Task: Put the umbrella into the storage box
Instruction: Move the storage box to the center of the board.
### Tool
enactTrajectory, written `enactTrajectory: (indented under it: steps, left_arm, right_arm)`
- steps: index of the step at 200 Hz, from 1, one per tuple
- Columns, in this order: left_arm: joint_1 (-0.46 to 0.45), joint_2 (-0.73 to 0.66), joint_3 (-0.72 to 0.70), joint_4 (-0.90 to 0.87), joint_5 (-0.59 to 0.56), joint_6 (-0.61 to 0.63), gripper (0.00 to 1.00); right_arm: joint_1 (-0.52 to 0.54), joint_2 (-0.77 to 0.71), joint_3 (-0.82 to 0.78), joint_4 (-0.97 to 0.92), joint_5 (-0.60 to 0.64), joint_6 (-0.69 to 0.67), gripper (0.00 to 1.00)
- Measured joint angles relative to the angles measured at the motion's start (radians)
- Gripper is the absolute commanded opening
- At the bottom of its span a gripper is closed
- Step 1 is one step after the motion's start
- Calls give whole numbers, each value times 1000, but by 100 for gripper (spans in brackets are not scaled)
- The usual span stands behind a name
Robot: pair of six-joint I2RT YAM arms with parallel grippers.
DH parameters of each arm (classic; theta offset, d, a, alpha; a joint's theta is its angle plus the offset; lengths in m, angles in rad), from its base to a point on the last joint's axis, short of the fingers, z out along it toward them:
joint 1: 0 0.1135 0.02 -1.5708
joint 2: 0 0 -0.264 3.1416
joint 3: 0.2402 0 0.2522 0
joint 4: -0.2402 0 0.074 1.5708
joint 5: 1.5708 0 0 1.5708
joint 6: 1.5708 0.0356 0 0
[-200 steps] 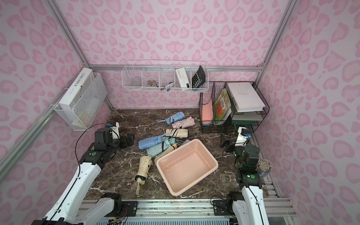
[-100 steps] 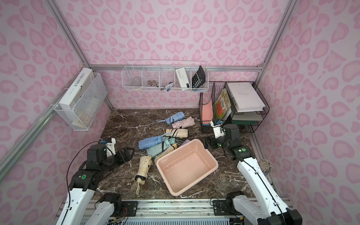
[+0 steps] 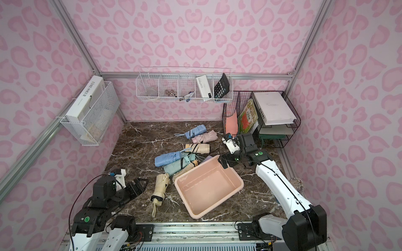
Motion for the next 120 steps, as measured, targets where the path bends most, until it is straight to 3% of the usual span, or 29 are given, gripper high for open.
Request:
enactTrajectory:
  steps: [26,53,120]
  left_arm:
    - [-10,56,14,-14,3,5,86]
    - [-55,171,48,-32,-3,32,88]
    - [-301,459,154,-95,-149,75,94]
  right_arm:
    - [3,29,-8,-17,9,0,100]
    - [4,62,-24,-36,32,-5,92]
    - [-9,142,-27,-50,115,10,69]
